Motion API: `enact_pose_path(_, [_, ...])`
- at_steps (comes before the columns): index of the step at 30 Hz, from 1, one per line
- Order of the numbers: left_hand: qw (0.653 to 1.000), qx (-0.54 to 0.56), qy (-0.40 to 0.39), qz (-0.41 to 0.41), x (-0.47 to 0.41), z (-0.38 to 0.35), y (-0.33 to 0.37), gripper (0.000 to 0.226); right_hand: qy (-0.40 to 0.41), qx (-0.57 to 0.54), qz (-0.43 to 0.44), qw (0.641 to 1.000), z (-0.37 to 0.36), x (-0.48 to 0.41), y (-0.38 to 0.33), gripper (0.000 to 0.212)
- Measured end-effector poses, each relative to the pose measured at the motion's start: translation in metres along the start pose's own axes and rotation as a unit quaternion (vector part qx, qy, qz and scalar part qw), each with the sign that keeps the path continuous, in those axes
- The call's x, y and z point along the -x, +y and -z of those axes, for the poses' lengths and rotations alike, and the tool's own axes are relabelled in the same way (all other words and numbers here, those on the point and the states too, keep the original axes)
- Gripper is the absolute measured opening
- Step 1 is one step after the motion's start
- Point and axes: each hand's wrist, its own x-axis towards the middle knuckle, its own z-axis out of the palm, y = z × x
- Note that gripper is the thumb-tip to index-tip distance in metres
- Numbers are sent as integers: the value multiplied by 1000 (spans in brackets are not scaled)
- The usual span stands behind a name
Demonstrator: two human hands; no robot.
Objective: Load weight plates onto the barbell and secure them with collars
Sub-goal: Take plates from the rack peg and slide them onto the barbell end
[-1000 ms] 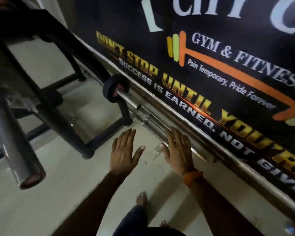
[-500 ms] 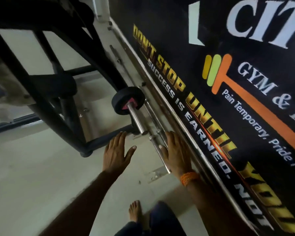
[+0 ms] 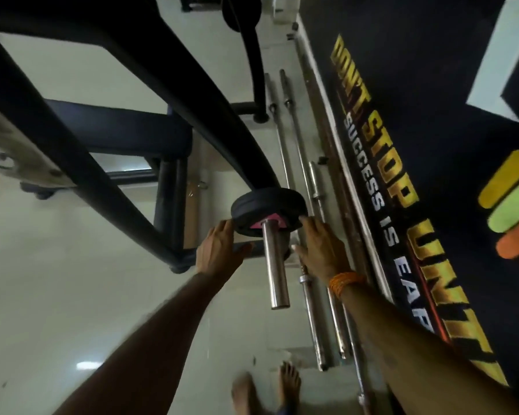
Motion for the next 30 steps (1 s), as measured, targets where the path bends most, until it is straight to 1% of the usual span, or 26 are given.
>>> enact_pose_path(4, [999, 49, 1, 5, -51, -35, -14, 65, 17, -47, -22, 999, -27, -61, 12, 79])
enact_pose_path(7, [991, 118, 34, 46, -68, -65, -16, 59, 22, -103, -74, 992, -51, -83, 14, 88])
enact_pose_path(10, [972, 192, 79, 112, -70, -82, -11, 54, 74, -135, -97, 983, -66, -87, 14, 78])
enact_pose_path(13, [960, 210, 117, 143, -75, -92, -9, 53, 114, -135, -114, 978, -73, -87, 13, 70])
enact_pose_path(17, [958, 196, 143, 153, -78, -101, -10, 59, 129, -146, -117, 974, -80, -83, 15, 65])
enact_pose_path(20, [960, 184, 145, 155, -73, -104, -14, 58, 125, -147, -88, 977, -86, -76, 30, 66])
enact_pose_path(22, [968, 164, 131, 139, -67, -106, -18, 57, 108, -148, -68, 981, -92, -71, 39, 71])
enact_pose_path(26, [976, 182, 83, 91, -59, -113, -30, 55, 83, -219, -48, 971, -95, -67, 44, 72])
enact_pose_path(30, [969, 216, 84, 80, -50, -110, -29, 39, 73, -229, -39, 970, -93, -55, 44, 70])
